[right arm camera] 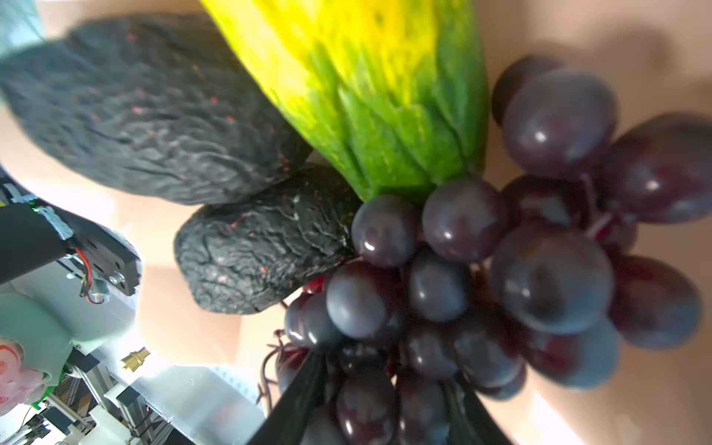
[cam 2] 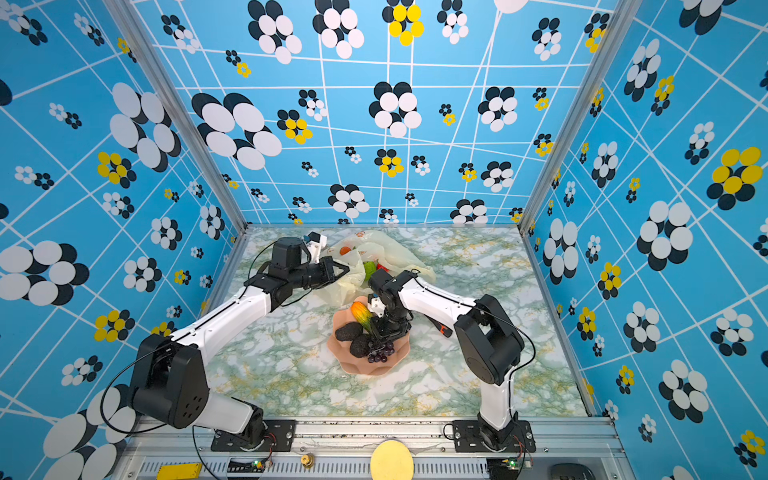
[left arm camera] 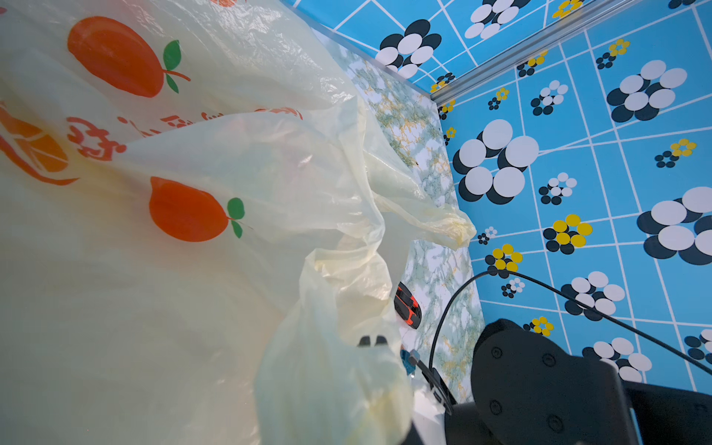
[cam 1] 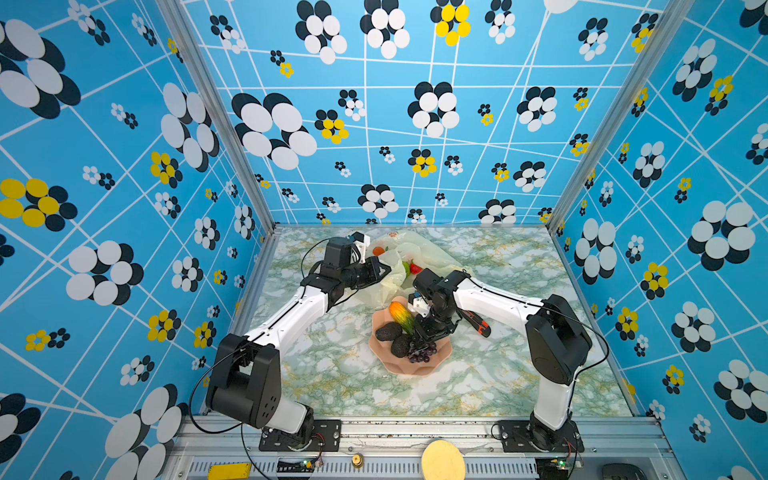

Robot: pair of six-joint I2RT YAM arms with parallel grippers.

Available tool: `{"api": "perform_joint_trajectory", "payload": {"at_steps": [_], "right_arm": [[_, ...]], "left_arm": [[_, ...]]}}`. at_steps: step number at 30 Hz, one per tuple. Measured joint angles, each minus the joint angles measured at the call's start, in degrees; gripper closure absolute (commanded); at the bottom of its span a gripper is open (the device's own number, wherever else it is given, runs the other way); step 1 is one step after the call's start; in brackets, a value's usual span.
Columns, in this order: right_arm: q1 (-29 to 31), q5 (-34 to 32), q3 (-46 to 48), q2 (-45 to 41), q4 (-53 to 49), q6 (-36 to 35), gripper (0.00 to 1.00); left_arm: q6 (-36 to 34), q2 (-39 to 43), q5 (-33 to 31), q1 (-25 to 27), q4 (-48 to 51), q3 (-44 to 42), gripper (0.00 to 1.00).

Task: Place the fruits into the plastic bag
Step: 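Lower the right gripper onto the grape bunch and close on it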

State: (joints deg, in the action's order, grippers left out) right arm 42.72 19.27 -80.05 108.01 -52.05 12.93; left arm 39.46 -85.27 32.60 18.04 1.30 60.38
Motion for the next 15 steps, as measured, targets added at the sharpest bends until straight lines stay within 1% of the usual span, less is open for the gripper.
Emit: {"api": "perform_joint_trajectory", "payload": {"at_steps": [3, 6, 11, 15], "right_arm": [[-0.2, 0.6, 1.1, -1.5, 2.1, 0.0, 0.59], [-0.7, 1.3, 2.9, -3.5, 4.7, 0.2, 0.63], [-2.4, 4.1, 6.9, -6.5, 10.0, 1.3, 0.65], [-3.5, 6.5, 9.8, -7.3, 13.7, 2.0, 0.66]], "left_arm": [[0.0, 0.0, 0.0, 0.0, 0.0, 0.0, 1.00], [0.0, 0.0, 0.0, 0.0, 0.0, -0.1, 1.00], [0.0, 0.0, 0.0, -0.1, 0.0, -0.3, 1.00], [0.0, 0.0, 0.0, -0.1, 0.0, -0.4, 1.00]]}}
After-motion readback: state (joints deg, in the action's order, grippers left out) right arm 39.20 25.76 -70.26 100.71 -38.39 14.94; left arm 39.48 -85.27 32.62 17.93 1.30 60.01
